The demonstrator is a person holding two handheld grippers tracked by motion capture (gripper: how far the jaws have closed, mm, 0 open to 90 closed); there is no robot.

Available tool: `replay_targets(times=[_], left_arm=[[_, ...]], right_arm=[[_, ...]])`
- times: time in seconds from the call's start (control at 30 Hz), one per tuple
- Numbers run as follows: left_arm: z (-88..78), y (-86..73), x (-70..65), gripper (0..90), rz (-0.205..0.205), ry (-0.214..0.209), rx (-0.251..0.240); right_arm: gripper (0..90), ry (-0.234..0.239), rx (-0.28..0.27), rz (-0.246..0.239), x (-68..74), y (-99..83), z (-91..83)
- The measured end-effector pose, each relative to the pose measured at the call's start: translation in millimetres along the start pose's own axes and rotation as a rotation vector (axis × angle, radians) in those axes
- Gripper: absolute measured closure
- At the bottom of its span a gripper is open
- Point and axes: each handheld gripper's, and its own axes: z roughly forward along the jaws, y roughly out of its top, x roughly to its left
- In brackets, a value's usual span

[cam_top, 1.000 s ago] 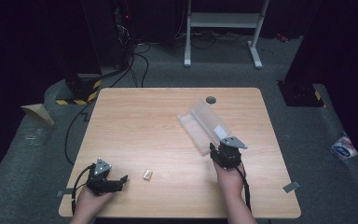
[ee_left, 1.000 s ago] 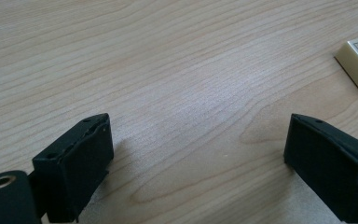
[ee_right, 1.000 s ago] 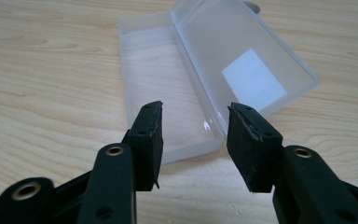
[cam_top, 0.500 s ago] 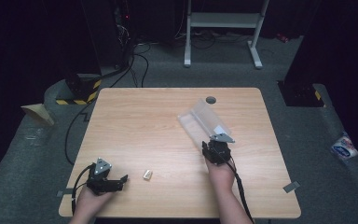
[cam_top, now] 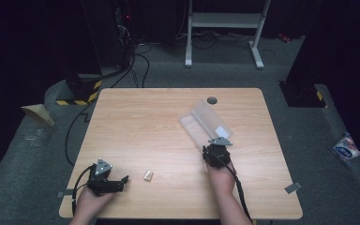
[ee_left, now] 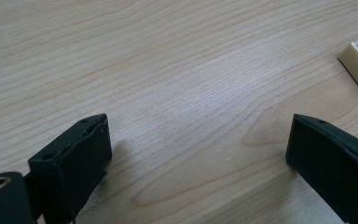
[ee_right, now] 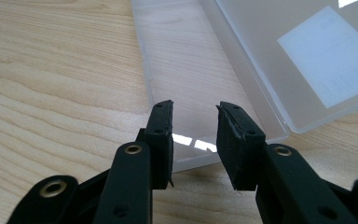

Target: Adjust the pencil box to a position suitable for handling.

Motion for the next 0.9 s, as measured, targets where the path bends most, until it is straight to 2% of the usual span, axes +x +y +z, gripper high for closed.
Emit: replay_targets(times=[0.23,0.53,0.57,0.77,0.9], left_arm=[[-0.2,0.0,0.1,7.1,0.004,0.003,0.000],[-0.1,-0.1,-0.5,7.2,-0.002,0.002,-0.001],[-0.1,-0.1,-0.5,7.2,-0.002,0.003,-0.001],[-0.1,-0.1,-0.4,7.3,-0.001,0.002,-0.002],[-0.1,-0.2,-0.8,7.4,-0.004,0.004,-0.004]], right_arm=[[65.2,-0.015,0.004,-0.013,-2.9,-1.4,-2.1],[64.6,-0.057,0.017,0.011,-20.1,-7.5,-12.8],[64.3,-0.064,0.017,0.002,-22.8,-7.9,-13.5],[62.3,-0.089,0.000,0.042,-40.0,-6.7,-24.7],[57.8,-0.094,-0.001,0.062,-46.4,-7.9,-29.1]])
